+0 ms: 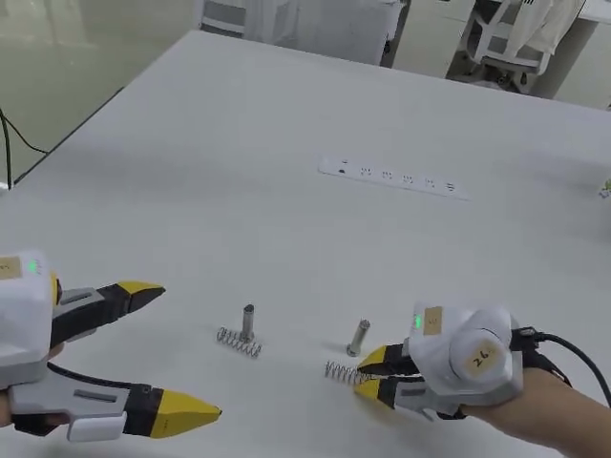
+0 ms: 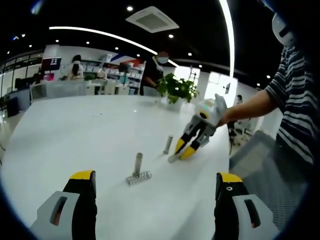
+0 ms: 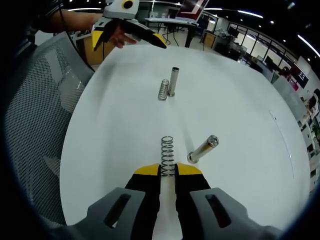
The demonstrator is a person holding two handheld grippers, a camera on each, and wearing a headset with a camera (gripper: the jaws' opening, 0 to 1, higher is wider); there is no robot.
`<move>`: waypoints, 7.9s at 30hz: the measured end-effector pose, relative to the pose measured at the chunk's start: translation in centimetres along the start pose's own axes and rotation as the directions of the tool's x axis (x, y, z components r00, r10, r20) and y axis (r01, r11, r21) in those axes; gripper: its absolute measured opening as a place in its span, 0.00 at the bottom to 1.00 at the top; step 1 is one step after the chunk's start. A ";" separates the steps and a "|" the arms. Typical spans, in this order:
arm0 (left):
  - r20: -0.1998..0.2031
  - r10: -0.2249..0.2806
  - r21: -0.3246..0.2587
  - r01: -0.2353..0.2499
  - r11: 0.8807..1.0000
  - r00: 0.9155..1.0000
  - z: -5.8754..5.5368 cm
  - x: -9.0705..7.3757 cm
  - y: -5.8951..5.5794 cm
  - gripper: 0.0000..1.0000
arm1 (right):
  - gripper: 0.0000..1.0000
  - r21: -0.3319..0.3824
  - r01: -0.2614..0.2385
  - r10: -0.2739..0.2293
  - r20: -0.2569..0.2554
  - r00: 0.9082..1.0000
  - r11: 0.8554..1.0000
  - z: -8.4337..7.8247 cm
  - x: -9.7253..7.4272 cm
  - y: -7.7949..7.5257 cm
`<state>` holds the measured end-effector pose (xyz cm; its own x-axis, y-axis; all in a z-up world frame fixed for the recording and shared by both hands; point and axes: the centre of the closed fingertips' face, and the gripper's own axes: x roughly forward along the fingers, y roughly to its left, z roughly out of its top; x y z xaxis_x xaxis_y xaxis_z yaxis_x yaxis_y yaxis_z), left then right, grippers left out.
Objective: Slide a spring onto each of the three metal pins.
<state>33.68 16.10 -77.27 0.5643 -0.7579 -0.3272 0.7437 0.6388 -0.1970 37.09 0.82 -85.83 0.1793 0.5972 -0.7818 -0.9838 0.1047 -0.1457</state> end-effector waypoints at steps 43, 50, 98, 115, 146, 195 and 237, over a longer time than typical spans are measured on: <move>-0.078 -0.225 0.027 0.227 0.973 0.971 -1.0 4.1 -5.8 0.73 | 0.08 -0.112 -0.014 0.019 0.040 0.999 0.994 1.7 -4.8 3.3; -0.098 -0.272 0.050 0.278 0.959 0.957 -0.8 5.6 -6.9 0.67 | 0.08 -0.117 -0.020 0.026 0.052 0.998 0.993 2.4 -4.9 3.8; -0.117 -0.421 0.145 0.435 0.889 0.900 0.8 10.4 -10.3 0.15 | 0.08 -0.153 -0.022 0.036 0.093 0.995 0.988 4.7 -5.6 4.3; -0.132 -0.413 0.166 0.430 0.887 0.901 0.4 10.7 -10.2 0.06 | 0.07 -0.144 -0.025 0.039 0.095 0.995 0.989 4.7 -5.7 4.4; -0.151 -0.422 0.239 0.447 0.862 0.894 0.4 10.6 -10.5 0.02 | 0.08 -0.124 -0.023 0.036 0.103 0.994 0.992 4.5 -5.4 4.4; -0.194 -0.432 0.230 0.469 0.853 0.881 0.0 10.0 -10.3 0.02 | 0.07 -0.135 -0.036 0.056 0.148 0.987 0.990 4.9 -6.5 4.6; -0.223 -0.430 0.257 0.478 0.840 0.875 -0.6 10.5 -10.4 0.02 | 0.07 -0.109 -0.039 0.066 0.256 0.964 0.993 7.7 -7.5 4.6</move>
<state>31.66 1.56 -79.17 0.0942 -0.9084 -0.4073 0.9864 0.1404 -0.0849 31.20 2.89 -75.94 0.1066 0.7866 -0.6082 -0.9835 -0.0064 -0.1807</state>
